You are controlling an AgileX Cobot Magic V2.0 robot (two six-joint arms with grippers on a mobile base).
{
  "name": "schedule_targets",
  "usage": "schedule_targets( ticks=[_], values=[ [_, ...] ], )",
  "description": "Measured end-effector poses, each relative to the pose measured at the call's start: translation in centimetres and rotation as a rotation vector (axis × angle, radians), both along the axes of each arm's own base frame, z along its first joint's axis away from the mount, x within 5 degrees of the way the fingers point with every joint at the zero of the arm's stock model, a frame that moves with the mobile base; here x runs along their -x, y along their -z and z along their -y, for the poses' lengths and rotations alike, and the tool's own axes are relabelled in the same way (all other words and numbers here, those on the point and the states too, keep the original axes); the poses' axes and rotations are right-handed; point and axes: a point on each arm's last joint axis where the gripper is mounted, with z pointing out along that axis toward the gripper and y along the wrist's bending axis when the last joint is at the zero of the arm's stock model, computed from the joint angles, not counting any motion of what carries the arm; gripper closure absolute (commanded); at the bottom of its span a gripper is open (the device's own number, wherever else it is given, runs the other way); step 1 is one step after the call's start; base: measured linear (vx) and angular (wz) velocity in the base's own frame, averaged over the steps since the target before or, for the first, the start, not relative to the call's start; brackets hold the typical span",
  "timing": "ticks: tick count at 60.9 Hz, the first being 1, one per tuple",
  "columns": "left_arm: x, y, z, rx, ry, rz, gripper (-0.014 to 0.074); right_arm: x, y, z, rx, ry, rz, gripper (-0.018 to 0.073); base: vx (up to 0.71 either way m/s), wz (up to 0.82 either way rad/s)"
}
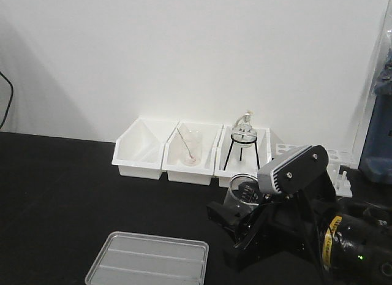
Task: Move beaker to silver tray on left bench
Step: 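Hold the beaker in the right gripper while the base drives to the silver tray, then lower the held beaker with the right gripper onto the silver tray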
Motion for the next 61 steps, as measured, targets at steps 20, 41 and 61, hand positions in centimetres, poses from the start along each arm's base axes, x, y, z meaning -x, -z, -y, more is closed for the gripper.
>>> schedule_targets(
  ticks=[20, 41, 61],
  values=[
    [0.0, 0.0, 0.0, 0.0, 0.0, 0.0, 0.0595, 0.0, 0.0, 0.0, 0.0, 0.0, 0.0, 0.0571, 0.14, -0.07],
    [0.0, 0.0, 0.0, 0.0, 0.0, 0.0, 0.0595, -0.2, 0.3, -0.1, 0.004, -0.002, -0.009, 0.0571, 0.06, -0.03],
    [0.0, 0.0, 0.0, 0.0, 0.0, 0.0, 0.0595, -3.6, 5.5, -3.2, 0.035, -0.138, -0.125, 0.0571, 0.0, -0.01]
  ],
)
